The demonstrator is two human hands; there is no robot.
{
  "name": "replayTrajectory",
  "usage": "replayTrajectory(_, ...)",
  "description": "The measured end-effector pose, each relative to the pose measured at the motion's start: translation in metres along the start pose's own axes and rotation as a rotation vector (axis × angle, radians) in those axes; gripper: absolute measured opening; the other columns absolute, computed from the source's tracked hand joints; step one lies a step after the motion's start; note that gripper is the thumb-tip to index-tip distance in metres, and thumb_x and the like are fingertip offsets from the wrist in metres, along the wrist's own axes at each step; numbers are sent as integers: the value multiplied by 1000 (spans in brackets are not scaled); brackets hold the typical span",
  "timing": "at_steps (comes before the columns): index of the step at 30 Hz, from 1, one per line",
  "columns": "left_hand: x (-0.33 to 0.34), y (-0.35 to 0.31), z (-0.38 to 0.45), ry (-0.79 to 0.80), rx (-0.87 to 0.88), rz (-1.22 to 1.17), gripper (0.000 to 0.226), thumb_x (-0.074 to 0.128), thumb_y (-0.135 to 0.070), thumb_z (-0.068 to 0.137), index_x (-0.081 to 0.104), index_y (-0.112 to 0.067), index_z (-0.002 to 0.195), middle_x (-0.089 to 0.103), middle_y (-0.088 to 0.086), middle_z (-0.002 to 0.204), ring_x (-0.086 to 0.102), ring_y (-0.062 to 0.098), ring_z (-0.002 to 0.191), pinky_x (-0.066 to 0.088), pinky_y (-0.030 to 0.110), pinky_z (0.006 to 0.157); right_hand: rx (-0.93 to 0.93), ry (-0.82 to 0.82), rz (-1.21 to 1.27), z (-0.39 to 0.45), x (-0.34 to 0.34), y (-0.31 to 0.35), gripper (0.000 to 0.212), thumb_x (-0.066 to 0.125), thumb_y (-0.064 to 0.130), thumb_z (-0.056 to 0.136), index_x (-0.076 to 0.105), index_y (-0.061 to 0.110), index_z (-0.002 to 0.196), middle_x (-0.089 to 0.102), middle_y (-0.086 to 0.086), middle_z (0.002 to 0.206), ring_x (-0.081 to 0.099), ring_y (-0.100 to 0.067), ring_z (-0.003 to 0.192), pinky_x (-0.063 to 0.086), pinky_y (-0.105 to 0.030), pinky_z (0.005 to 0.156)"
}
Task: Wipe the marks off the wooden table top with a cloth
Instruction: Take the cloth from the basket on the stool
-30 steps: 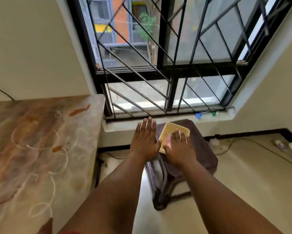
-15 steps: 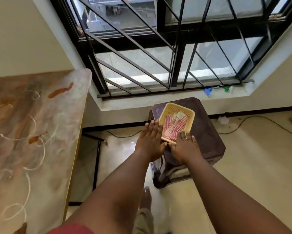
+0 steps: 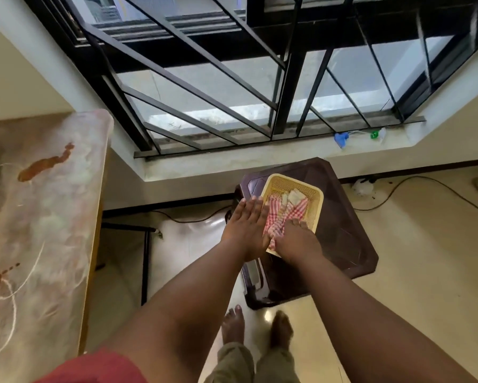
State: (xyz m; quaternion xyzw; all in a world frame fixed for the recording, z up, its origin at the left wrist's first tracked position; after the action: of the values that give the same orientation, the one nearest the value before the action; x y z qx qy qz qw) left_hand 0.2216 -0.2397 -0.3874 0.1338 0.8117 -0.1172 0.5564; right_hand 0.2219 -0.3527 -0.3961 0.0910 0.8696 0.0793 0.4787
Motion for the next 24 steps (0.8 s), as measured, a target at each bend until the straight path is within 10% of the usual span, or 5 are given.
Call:
replayTrajectory(16, 32, 1, 37, 20, -88, -37, 69, 19, -44, 98, -12, -12, 150, -16, 10, 159, -25, 24, 143, -24, 44, 112, 184, 72, 87, 55, 44, 1, 72, 45, 22, 96, -1, -2, 144, 6, -25, 154, 7, -43, 140, 17, -49, 112)
replayTrajectory(24, 29, 4, 27, -3, -166, -62, 71, 26, -37, 95, -11, -13, 151, -16, 10, 159, -25, 23, 144, -25, 42, 112, 125, 6, 133, 57, 32, -13, 62, 45, 11, 91, 15, 5, 145, 22, -17, 151, 33, -45, 129, 35, -49, 105)
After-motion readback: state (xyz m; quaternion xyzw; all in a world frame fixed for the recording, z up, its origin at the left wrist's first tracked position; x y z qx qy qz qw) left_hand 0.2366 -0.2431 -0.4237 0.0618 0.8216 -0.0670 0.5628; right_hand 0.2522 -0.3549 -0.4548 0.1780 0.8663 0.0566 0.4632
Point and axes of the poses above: each hand's wrist, its own z-axis towards the middle knuckle, its own x-axis out of the palm, y = z × x, the point moved 8 cm from there along z, towards the middle knuckle
